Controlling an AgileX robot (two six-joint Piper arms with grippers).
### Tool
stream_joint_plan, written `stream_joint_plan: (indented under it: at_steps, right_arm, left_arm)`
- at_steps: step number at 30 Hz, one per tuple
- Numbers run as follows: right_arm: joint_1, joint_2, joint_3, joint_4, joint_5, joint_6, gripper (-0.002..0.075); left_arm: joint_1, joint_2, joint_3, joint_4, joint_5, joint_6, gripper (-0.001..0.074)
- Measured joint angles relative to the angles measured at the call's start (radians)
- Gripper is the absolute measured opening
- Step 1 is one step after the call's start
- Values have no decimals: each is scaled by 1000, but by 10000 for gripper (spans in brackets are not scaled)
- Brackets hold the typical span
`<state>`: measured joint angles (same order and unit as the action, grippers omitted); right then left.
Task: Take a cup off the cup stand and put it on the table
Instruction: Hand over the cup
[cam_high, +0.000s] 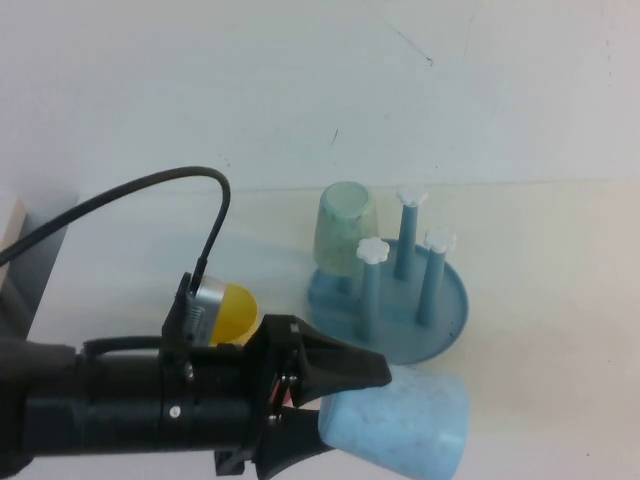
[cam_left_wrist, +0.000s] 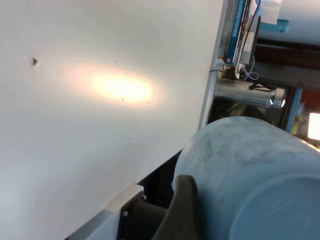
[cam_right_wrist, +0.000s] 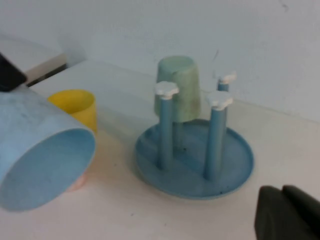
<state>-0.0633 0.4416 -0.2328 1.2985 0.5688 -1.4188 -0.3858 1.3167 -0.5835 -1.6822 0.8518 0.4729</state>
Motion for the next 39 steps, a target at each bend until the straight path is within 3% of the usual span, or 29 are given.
stream_joint_plan:
  at_steps: [8,15,18,22,25,30,39]
  right_arm:
    - [0,317,-94,156,278,-253,11]
    - [0,426,-106,292,529,-428,43]
    - [0,431,-107,317,572,-470,166]
    - [0,431,-109,359,599,-498,440]
    - [0,437,-109,366,599,-500,537]
    - [0,477,-109,370,599,-490,572]
    - [0,620,-144,370,599,-458,566]
  left_arm:
    - [0,58,-157,0,80,-12,559]
    - [0,61,-231,0,46,15,559]
    - [0,61,-235,0,41,17,559]
    - [0,61,-235,0,39,17,559]
    - [0,61,-235,0,39,21,559]
    - [0,61,-235,0,39,40,559]
    - [0,61,-235,0,31,54,559]
